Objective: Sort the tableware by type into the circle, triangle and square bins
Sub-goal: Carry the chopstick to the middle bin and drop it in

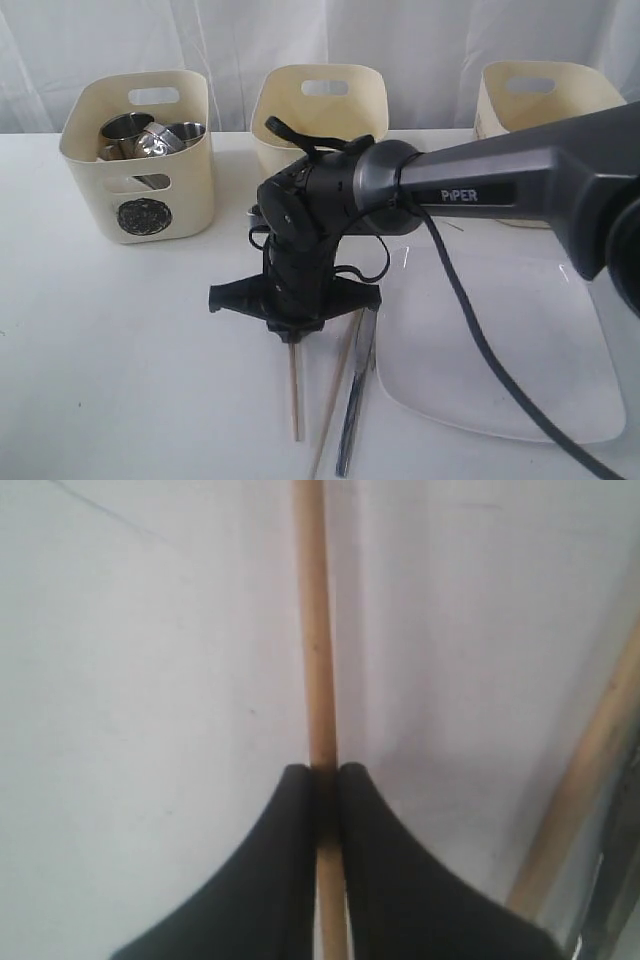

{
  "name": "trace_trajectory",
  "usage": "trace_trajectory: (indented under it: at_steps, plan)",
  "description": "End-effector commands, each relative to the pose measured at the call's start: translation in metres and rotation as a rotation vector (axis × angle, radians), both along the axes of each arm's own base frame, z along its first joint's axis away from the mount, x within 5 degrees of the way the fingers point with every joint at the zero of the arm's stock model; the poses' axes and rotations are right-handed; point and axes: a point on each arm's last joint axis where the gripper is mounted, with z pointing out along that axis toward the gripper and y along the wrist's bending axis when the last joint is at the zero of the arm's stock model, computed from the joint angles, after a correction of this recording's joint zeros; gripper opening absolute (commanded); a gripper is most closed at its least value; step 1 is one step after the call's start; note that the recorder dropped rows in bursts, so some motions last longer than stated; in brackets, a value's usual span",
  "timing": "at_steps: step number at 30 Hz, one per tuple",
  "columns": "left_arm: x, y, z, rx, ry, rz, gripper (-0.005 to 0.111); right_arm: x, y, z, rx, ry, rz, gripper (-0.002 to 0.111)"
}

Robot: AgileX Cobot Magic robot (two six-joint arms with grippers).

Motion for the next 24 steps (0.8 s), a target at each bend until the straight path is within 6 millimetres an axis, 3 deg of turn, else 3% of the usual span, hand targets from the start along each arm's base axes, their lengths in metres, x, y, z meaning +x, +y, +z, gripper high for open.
trace_trajectory:
  at_steps: [1,9,12,17,24]
  plan:
    - [0.000,0.000,-0.001,-0.008,-0.008,0.001,0.056,0.000,0.006,0.042,0.106,-0.155,0.044,0.000]
    - [0.000,0.000,-0.001,-0.008,-0.008,0.001,0.056,-0.001,0.001,0.110,0.236,-0.483,0.127,0.000]
    - [0.000,0.000,-0.001,-0.008,-0.008,0.001,0.056,0.001,-0.006,0.126,0.247,-0.590,0.186,0.000]
    - [0.000,0.000,-0.001,-0.008,-0.008,0.001,0.056,0.009,-0.024,0.132,0.208,-0.720,0.266,0.000]
    - [0.000,0.000,-0.001,-0.008,-0.008,0.001,0.056,0.020,-0.053,0.132,0.273,-0.901,0.219,0.000]
